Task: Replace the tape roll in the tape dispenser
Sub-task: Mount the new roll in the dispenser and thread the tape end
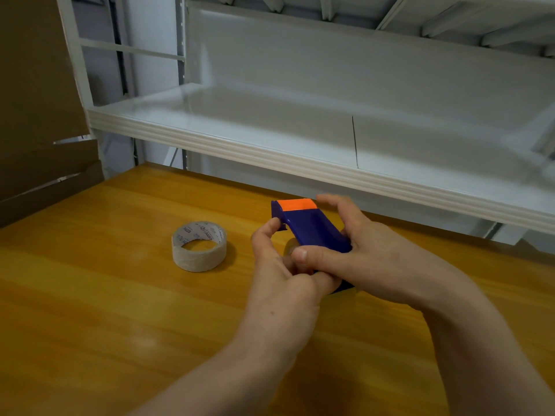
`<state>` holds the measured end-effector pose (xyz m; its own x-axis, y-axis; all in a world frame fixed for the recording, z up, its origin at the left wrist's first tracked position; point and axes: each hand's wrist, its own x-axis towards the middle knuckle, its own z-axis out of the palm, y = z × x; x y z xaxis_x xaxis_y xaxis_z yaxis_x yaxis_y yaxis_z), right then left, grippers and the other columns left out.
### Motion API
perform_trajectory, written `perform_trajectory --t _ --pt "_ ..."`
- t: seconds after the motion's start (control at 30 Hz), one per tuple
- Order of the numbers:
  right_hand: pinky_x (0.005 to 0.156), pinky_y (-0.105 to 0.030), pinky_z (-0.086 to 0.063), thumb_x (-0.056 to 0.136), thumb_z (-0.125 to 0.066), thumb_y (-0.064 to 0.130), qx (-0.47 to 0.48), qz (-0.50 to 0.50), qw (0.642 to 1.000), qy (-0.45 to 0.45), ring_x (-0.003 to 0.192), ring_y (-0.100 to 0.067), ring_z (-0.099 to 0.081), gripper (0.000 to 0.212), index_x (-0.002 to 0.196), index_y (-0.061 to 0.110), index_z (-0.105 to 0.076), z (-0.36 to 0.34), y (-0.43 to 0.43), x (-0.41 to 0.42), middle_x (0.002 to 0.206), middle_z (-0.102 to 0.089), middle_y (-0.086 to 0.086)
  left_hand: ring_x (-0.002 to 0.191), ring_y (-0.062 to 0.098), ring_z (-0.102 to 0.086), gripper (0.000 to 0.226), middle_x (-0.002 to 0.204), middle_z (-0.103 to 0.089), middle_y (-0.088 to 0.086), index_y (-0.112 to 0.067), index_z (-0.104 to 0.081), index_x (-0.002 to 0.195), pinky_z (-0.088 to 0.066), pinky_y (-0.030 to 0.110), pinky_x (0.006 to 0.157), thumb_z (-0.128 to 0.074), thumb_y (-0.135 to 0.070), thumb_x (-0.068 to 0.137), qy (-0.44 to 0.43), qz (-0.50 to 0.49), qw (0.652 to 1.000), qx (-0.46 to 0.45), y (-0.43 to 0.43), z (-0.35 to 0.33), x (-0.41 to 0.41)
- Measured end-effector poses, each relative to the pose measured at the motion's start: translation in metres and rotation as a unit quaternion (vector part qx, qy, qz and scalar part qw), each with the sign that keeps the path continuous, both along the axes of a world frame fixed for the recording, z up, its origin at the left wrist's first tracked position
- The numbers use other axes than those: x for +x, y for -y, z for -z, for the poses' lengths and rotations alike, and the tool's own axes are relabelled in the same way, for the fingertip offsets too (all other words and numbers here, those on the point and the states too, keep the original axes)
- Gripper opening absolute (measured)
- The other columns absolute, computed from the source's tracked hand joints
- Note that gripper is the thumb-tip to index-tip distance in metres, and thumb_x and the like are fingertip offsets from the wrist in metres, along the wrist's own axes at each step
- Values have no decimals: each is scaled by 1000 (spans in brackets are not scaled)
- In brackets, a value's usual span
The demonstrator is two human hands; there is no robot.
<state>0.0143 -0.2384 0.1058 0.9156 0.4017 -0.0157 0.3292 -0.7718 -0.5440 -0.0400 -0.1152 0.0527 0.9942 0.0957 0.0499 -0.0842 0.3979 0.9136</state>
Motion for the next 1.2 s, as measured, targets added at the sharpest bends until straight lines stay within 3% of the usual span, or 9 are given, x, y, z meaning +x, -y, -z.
perform_trajectory --t 0.13,0.47,0.53,0.63,0.77,0.87,1.0,1.1,1.2 --pt "62 -18 -55 74 -71 69 1 23 1000 2 78 -6 -70 72 130 47 -31 -6 -3 -6 96 -66 14 63 7 -73 92 87 -81 1 -33 -24 146 -54 14 57 -67 18 82 3 -19 1000 -18 1 2 0" --pt "61 -32 -54 74 -79 36 103 45 994 -6 66 -16 -68 38 107 41 -60 -6 12 5 87 -74 2 94 10 -76 107 92 -80 1 -40 -10 150 -56 20 76 -81 -3 80 -1 39 997 67 0 4 5" --pt "64 -39 -59 77 -81 33 117 51 992 -9 67 -21 -70 32 104 40 -65 -5 18 10 87 -76 -3 93 13 -76 89 91 -80 3 -38 -19 146 -56 31 87 -76 -6 85 -20 50 993 104 -6 1 9" --pt "76 -52 -63 75 -85 33 145 57 988 -5 79 -31 -75 31 101 40 -70 -5 29 15 97 -77 -6 63 10 -71 45 72 -78 1 -25 -45 125 -53 28 63 -63 -2 90 -58 -1 991 123 -21 -4 19" --pt "71 -42 -63 54 -81 44 195 41 980 -14 81 -31 -75 44 98 41 -75 -11 40 12 100 -75 -10 79 19 -63 32 93 -68 7 -11 -58 126 -43 33 64 -57 -13 94 -178 -122 975 53 -52 -4 41" --pt "68 -36 -63 51 -78 43 221 21 975 -19 80 -29 -76 43 94 41 -76 -15 42 9 99 -76 -9 84 24 -63 41 104 -68 11 -9 -61 122 -44 33 65 -61 -39 94 -297 -41 953 -34 -61 1 49" --pt "72 -42 -66 54 -79 42 213 -7 976 -31 83 -27 -77 40 93 44 -75 -16 42 7 100 -76 -6 87 26 -65 64 113 -72 16 -6 -60 117 -47 35 66 -63 -60 83 -327 76 938 -88 -59 12 57" --pt "75 -49 -65 54 -80 41 211 -21 977 -32 84 -28 -78 41 95 42 -76 -16 43 7 95 -79 -3 78 21 -64 52 94 -71 11 -3 -62 112 -47 32 62 -66 -48 86 -313 81 937 -129 -60 15 58" --pt "79 -53 -63 57 -82 38 200 -30 979 -37 87 -32 -77 40 96 42 -76 -15 42 6 97 -79 -2 66 14 -56 10 71 -61 4 -5 -65 93 -43 27 60 -63 -15 92 -278 33 955 -100 -60 16 58"
